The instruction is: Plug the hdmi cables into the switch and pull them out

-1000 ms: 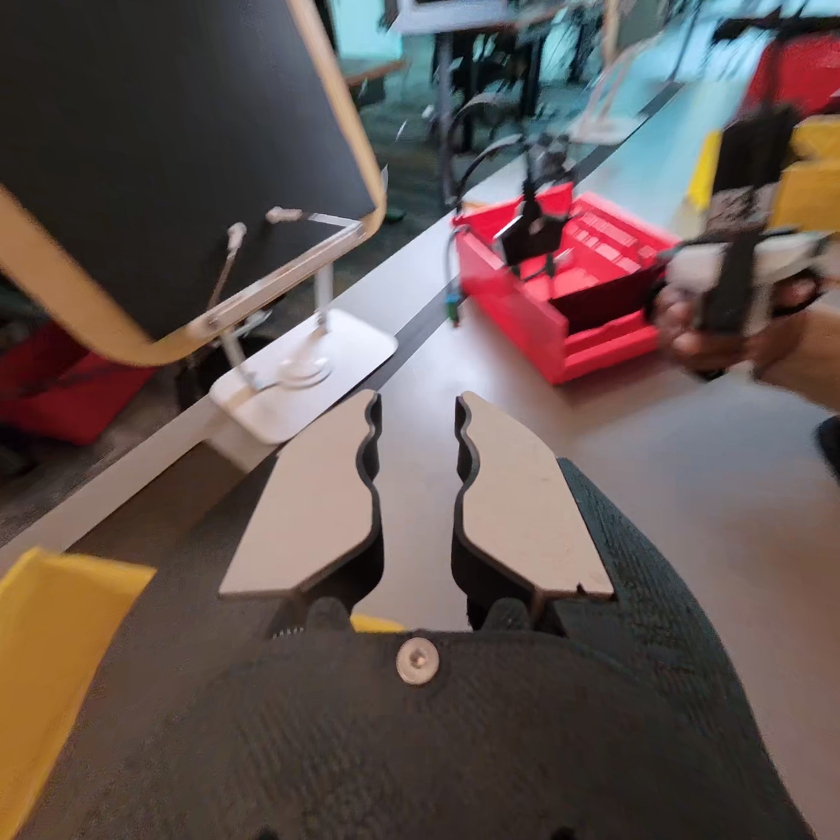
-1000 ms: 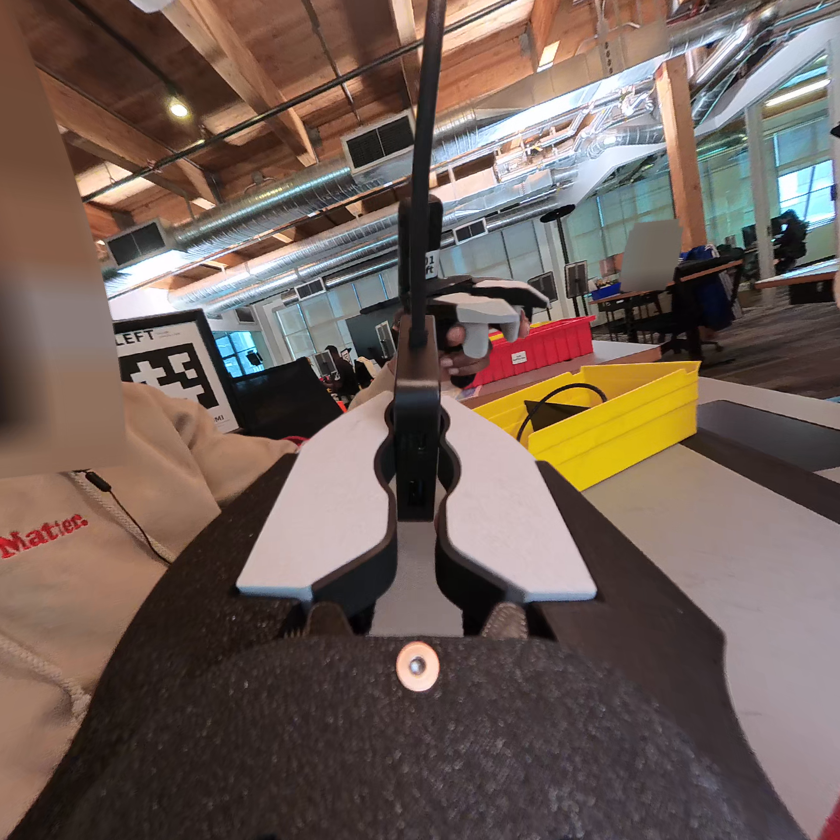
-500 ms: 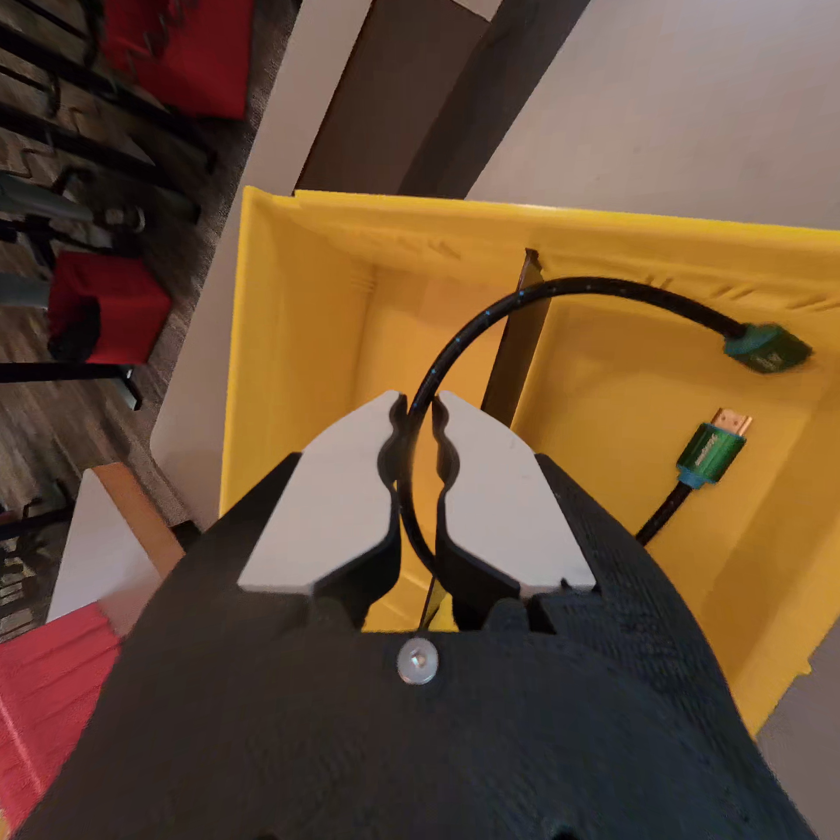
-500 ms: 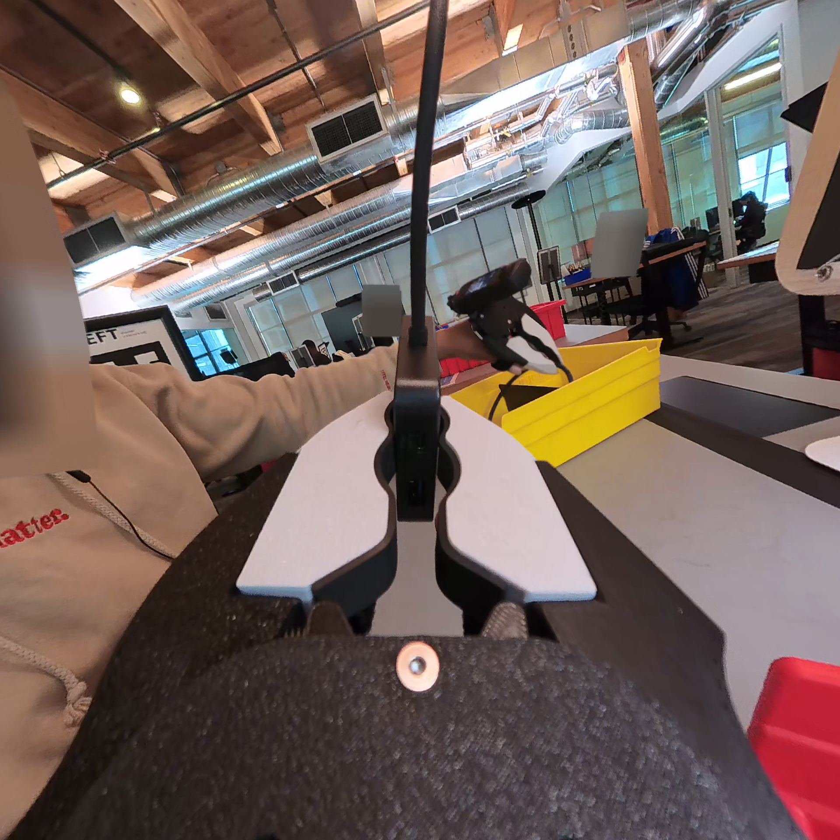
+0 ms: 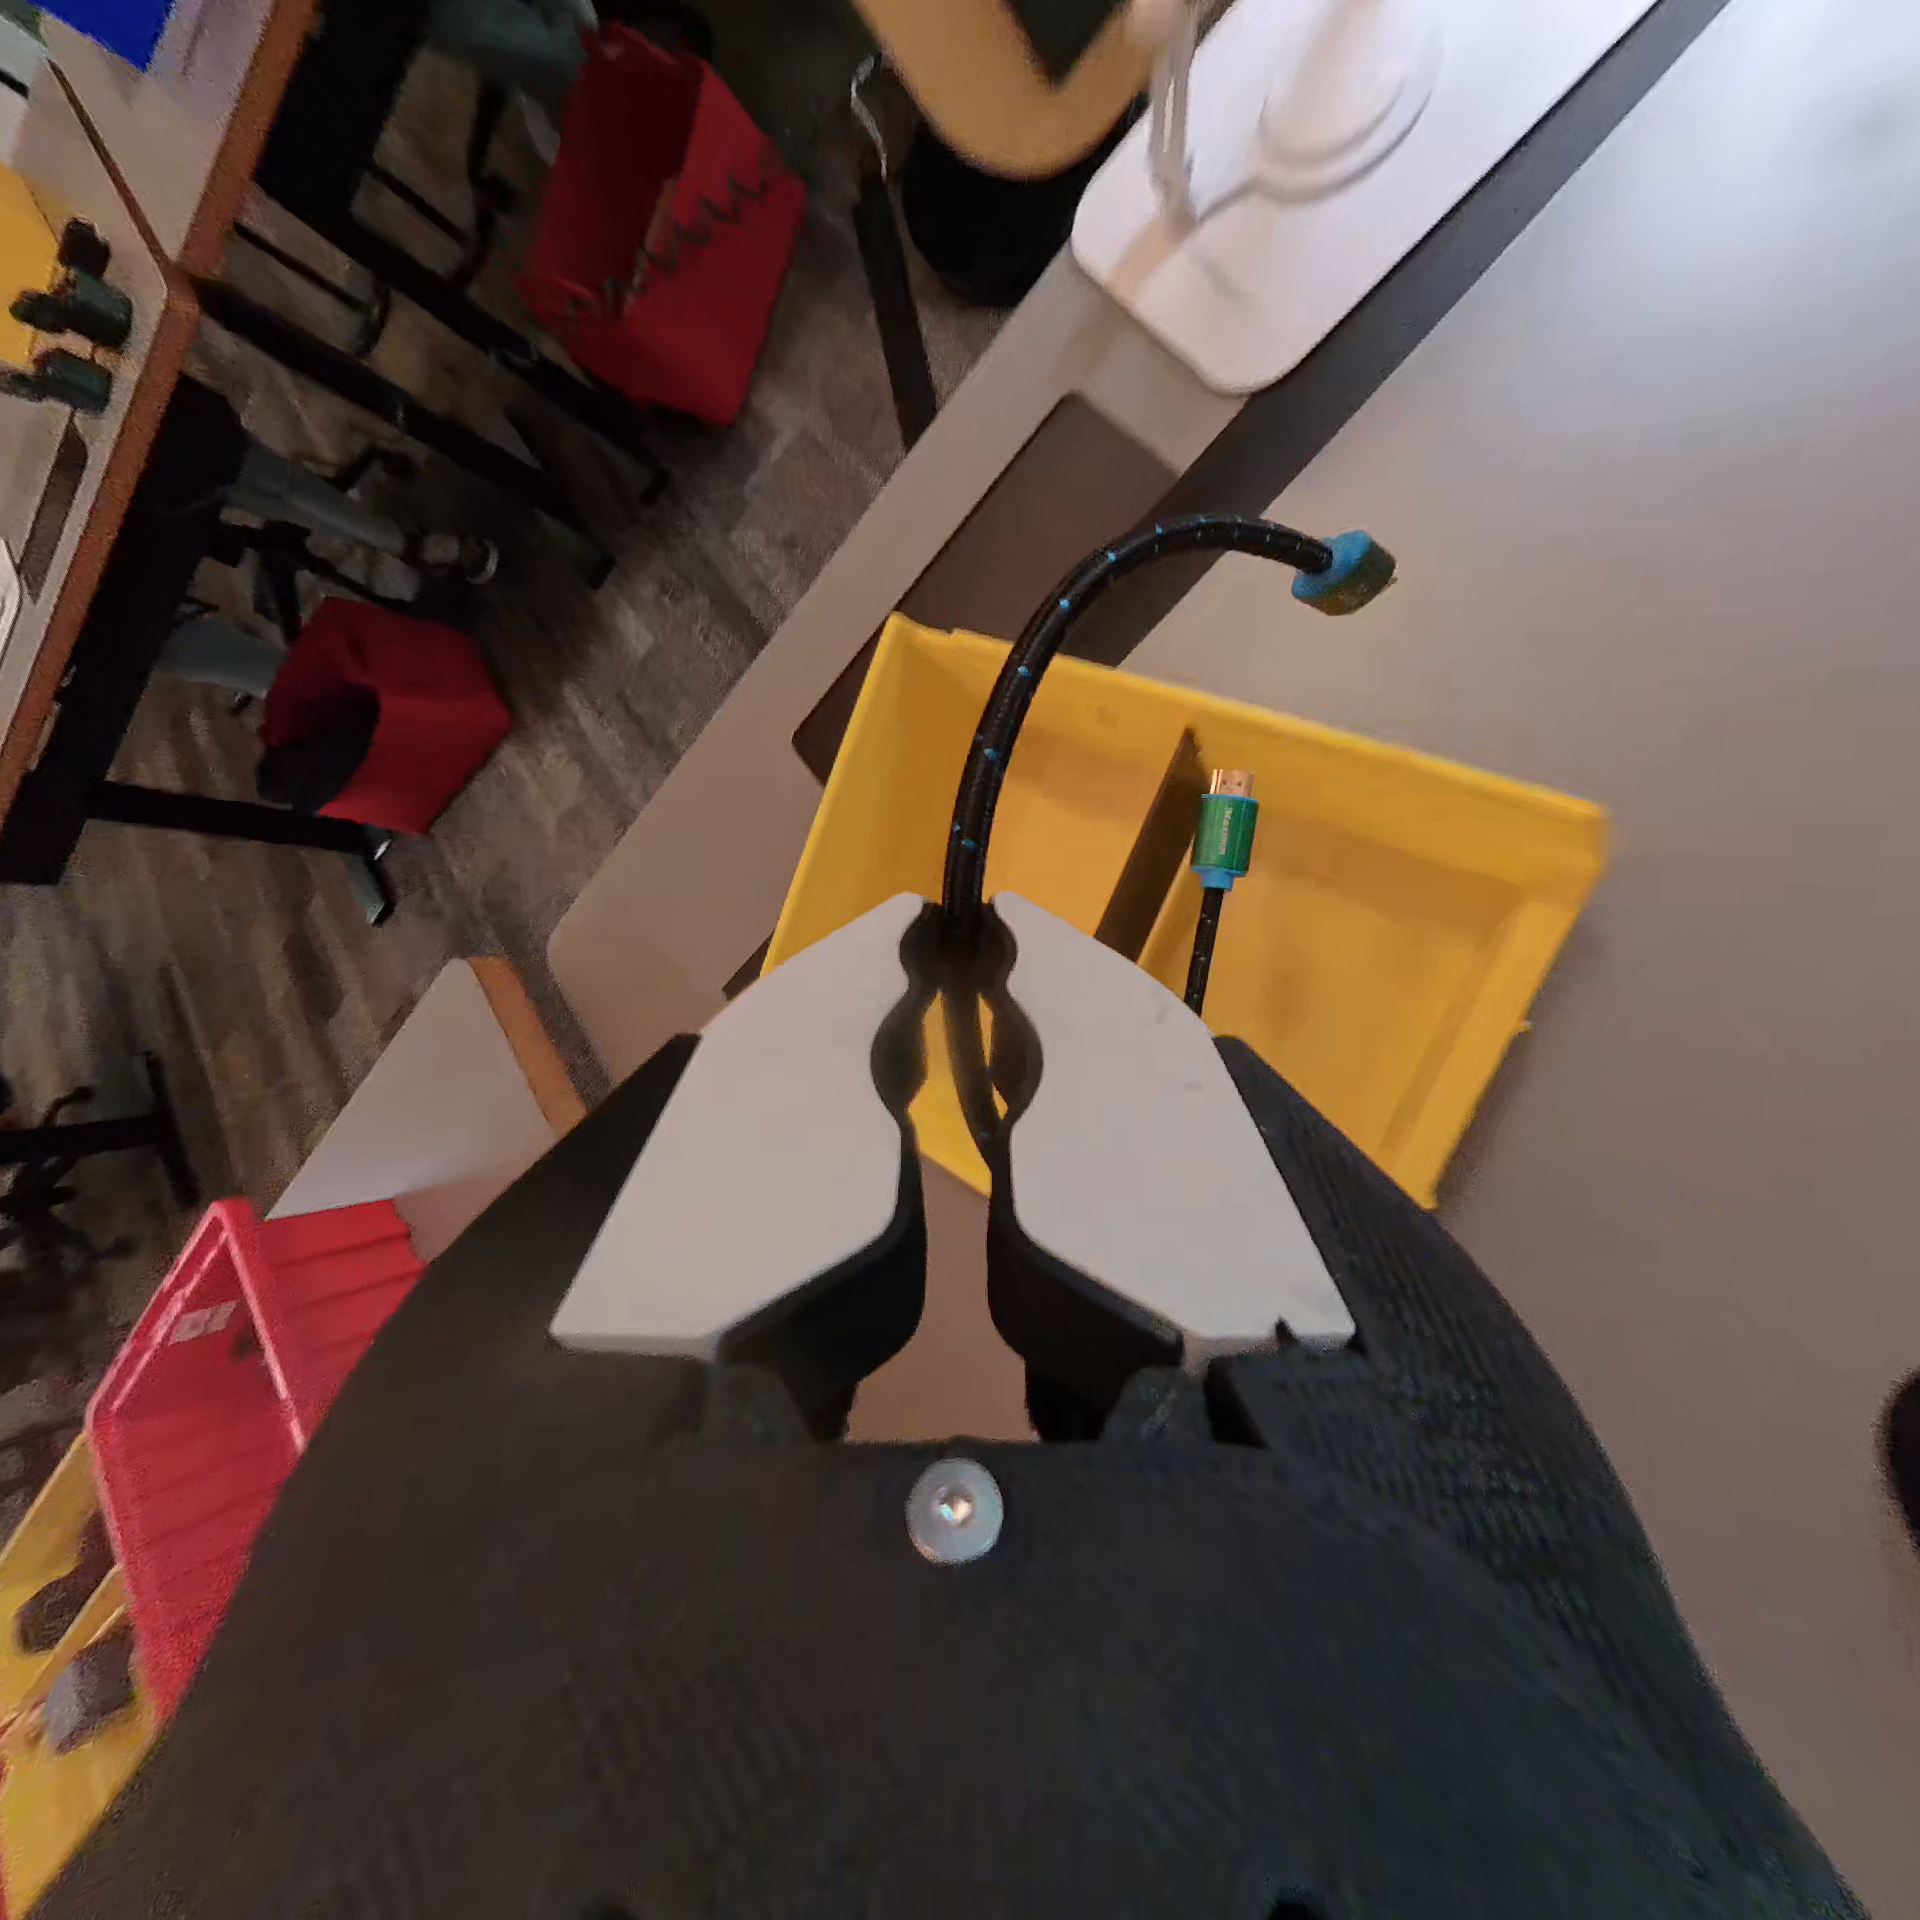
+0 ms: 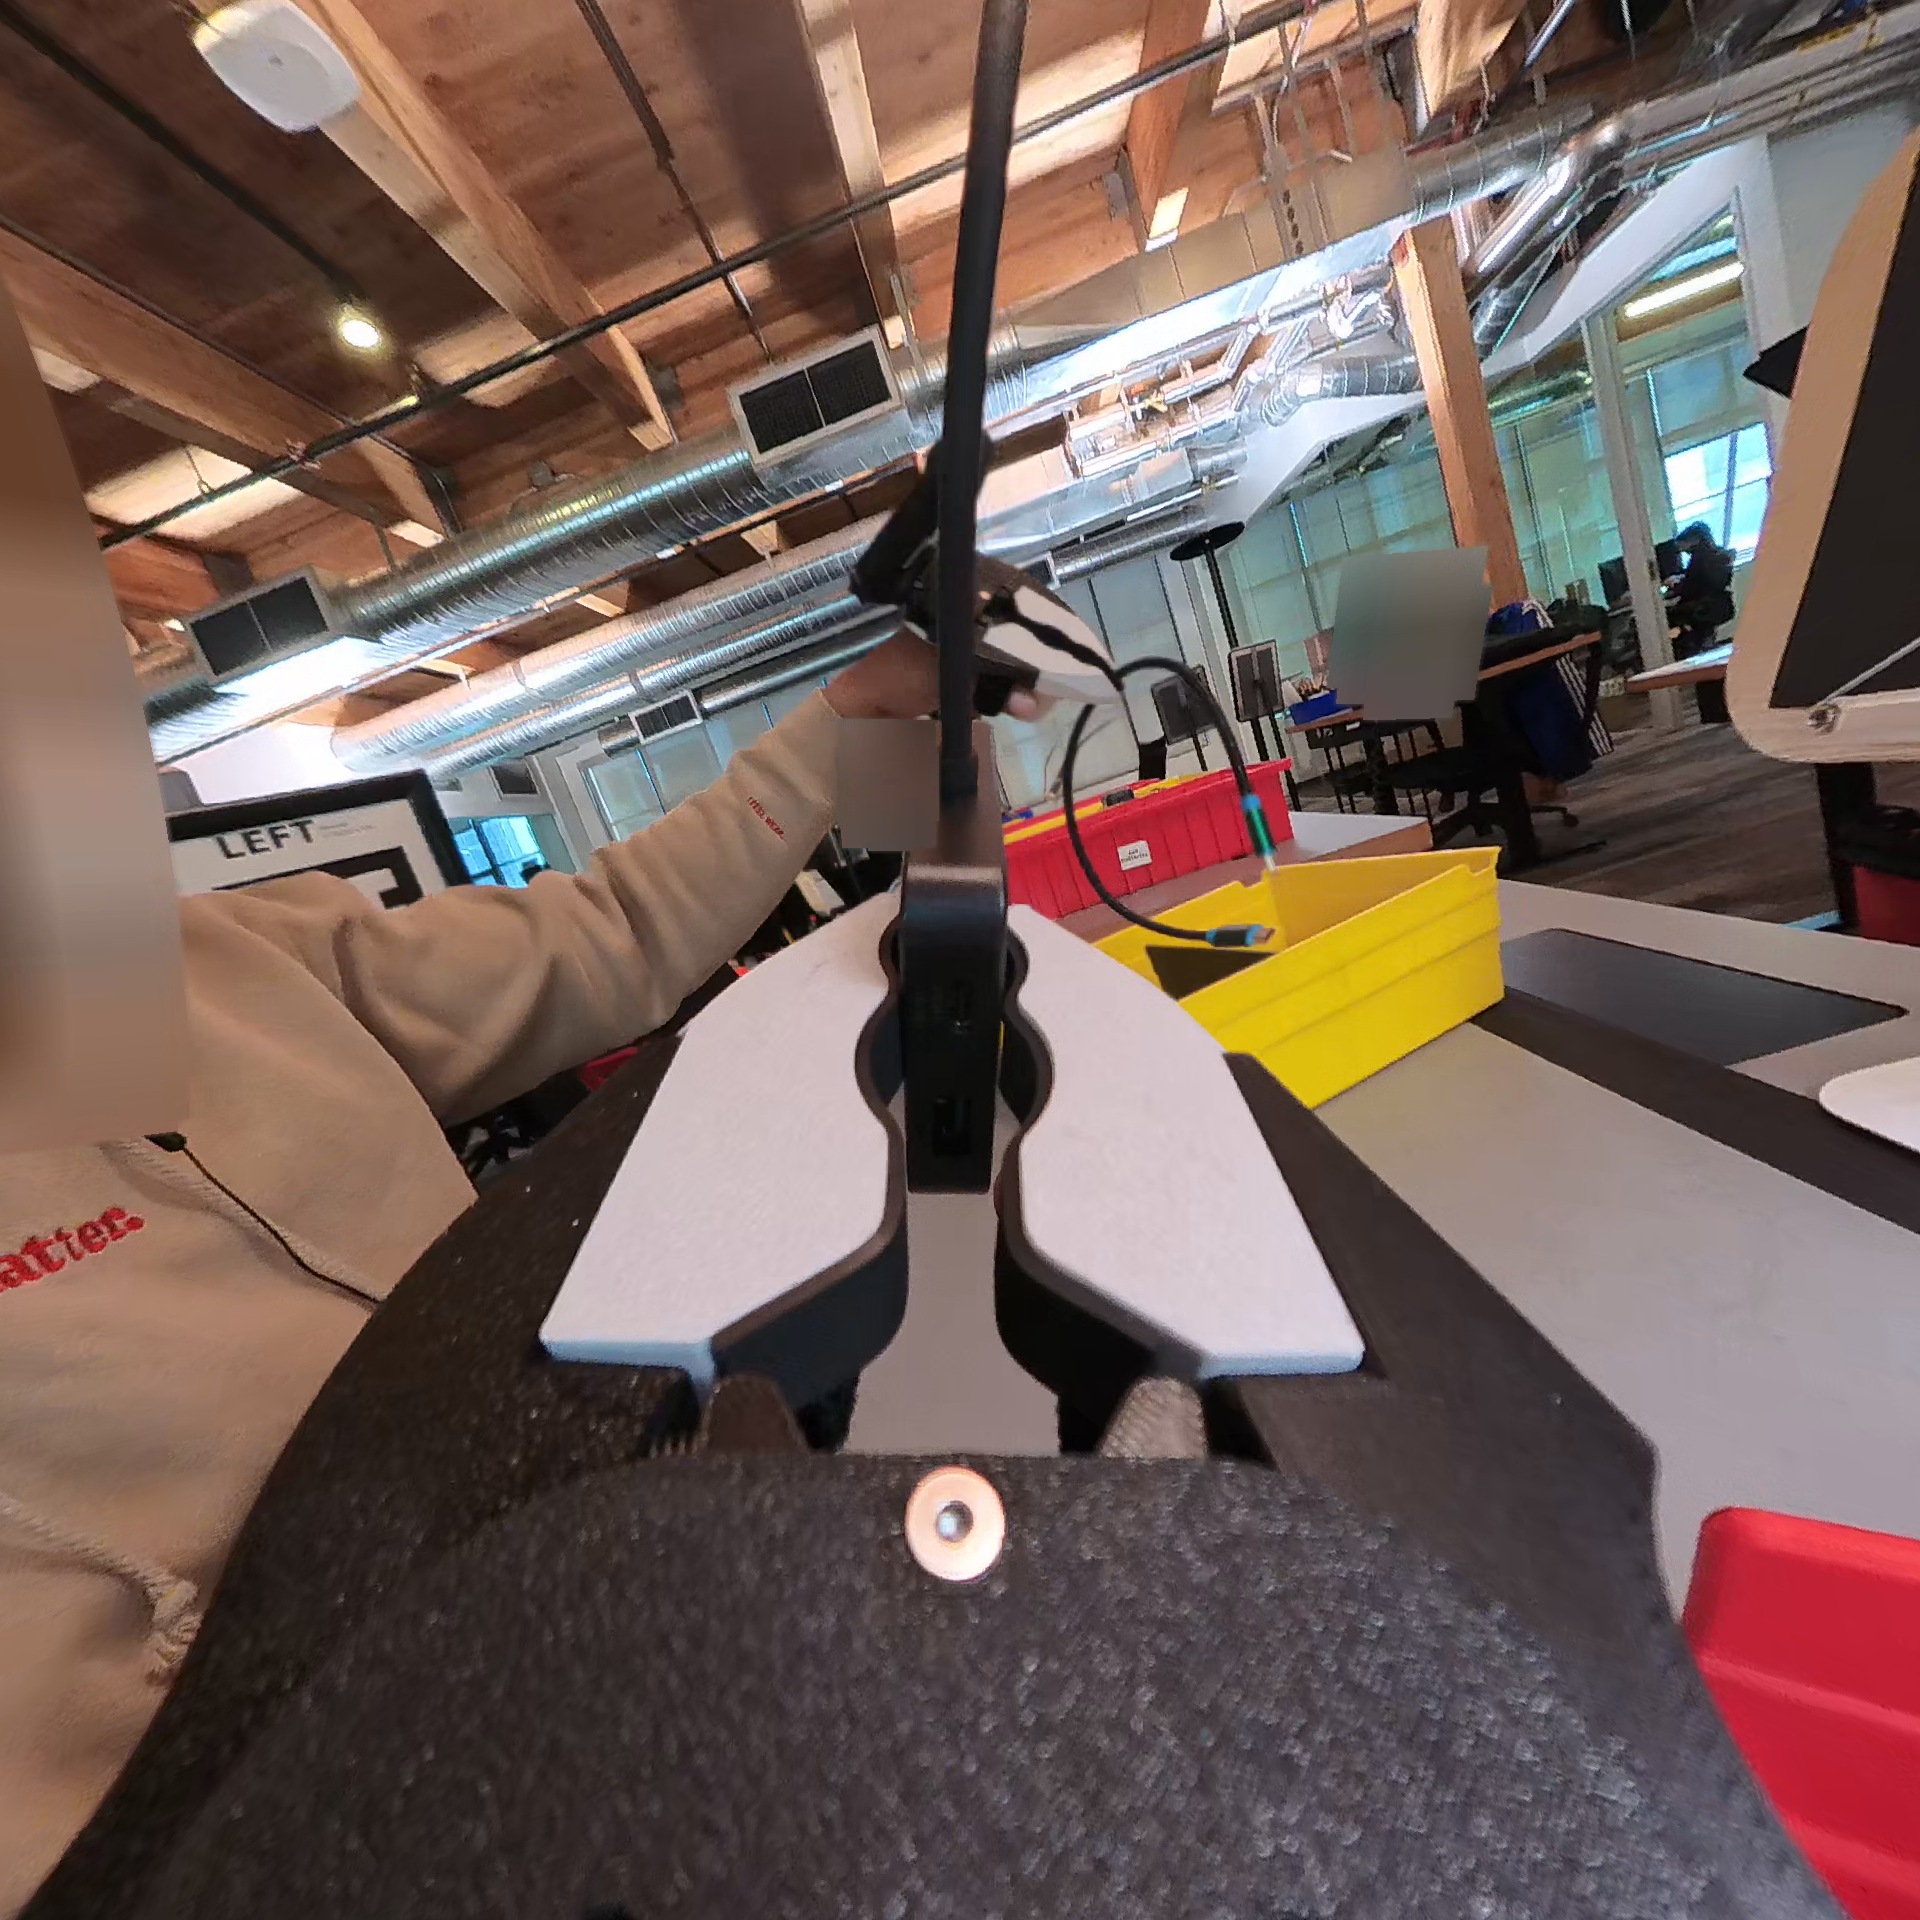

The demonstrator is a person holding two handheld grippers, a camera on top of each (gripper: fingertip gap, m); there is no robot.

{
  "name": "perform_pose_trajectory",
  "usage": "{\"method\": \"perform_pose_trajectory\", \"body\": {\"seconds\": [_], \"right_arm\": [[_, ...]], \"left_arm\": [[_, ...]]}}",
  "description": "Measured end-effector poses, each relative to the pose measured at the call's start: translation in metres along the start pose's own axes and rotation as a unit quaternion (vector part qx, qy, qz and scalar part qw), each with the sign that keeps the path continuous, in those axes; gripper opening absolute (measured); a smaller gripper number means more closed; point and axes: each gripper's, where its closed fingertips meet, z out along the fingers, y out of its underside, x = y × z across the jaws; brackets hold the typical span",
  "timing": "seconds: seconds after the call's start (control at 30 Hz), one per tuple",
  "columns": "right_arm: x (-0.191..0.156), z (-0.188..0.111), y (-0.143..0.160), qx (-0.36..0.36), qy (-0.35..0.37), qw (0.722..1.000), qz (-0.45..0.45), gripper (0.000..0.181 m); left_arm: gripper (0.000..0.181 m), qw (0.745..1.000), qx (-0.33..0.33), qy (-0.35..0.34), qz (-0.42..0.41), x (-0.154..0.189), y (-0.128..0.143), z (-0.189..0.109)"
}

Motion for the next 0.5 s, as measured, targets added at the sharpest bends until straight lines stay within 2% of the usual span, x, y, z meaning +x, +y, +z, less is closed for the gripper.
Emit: {"method": "perform_pose_trajectory", "body": {"seconds": [0.03, 0.13, 0.23, 0.37, 0.5], "right_arm": [[-0.001, -0.001, -0.002, 0.005, -0.001, 1.0, 0.001, 0.013], [-0.002, -0.004, -0.007, 0.013, -0.001, 1.0, -0.003, 0.013], [-0.004, -0.006, -0.01, 0.018, -0.003, 1.0, -0.005, 0.013], [-0.008, -0.01, -0.007, 0.008, -0.024, 1.0, 0.01, 0.013], [-0.014, -0.013, -0.001, -0.01, -0.048, 0.999, 0.016, 0.013]], "left_arm": [[0.007, 1.0, 0.016, 0.008, -0.006, 0.003, -0.009, -0.012], [0.007, 0.996, 0.071, 0.057, -0.021, 0.03, -0.034, -0.039], [0.007, 0.98, 0.122, 0.149, -0.04, 0.078, -0.055, -0.05], [0.007, 0.917, 0.172, 0.342, -0.109, 0.166, -0.071, -0.044], [0.007, 0.843, 0.166, 0.485, -0.166, 0.249, -0.064, -0.003]]}}
